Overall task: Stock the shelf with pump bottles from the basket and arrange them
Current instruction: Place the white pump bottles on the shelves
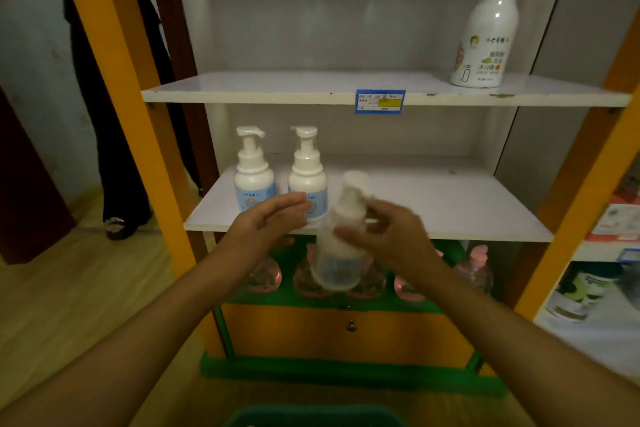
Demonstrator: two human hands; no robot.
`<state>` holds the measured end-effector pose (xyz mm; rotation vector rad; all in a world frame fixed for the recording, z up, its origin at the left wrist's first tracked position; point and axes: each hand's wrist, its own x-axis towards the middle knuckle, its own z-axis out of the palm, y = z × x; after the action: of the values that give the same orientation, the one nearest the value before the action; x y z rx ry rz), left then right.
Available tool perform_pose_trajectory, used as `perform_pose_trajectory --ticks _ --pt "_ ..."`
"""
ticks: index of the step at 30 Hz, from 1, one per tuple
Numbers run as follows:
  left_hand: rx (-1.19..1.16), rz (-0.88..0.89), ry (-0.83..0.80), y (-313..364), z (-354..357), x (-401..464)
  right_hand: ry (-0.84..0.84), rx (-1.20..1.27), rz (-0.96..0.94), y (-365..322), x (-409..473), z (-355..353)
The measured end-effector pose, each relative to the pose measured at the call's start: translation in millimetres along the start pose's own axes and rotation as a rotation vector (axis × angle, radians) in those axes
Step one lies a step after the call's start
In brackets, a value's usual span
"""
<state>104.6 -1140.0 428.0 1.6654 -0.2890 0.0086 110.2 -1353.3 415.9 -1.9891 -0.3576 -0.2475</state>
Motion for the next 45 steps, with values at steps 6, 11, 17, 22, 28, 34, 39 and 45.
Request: perform_pose_trajectory --ticks 6,11,17,22,28,34,39,45 --pt "0.083 -0.126 0.02 -23 -17 -10 0.231 -0.043 0.083 3 58 -45" --pt "0.119 -0.191 -0.02 -36 -17 -15 0.261 -0.113 0.133 16 86 -51" --pt "0.14 -0.203 -0.058 -44 -17 -18 0.23 -0.129 0.158 23 103 -39" --pt "0.14 -0.197 -0.056 -46 -20 -19 0.201 -0.104 0.171 25 107 -39" --pt "0.151 -0.202 -0.057 -50 -16 -21 0.152 -0.063 0.217 29 103 -43" --pt "0.168 -0.21 -0.074 -54 -10 -24 0.271 -0.044 0.204 26 84 -40" --pt "0.192 -0.217 -0.101 -59 -6 -38 0.257 0.027 0.134 28 29 -24" --pt "0.173 -0.303 -0.189 -105 3 -74 -0.087 0.006 0.164 53 -42 39"
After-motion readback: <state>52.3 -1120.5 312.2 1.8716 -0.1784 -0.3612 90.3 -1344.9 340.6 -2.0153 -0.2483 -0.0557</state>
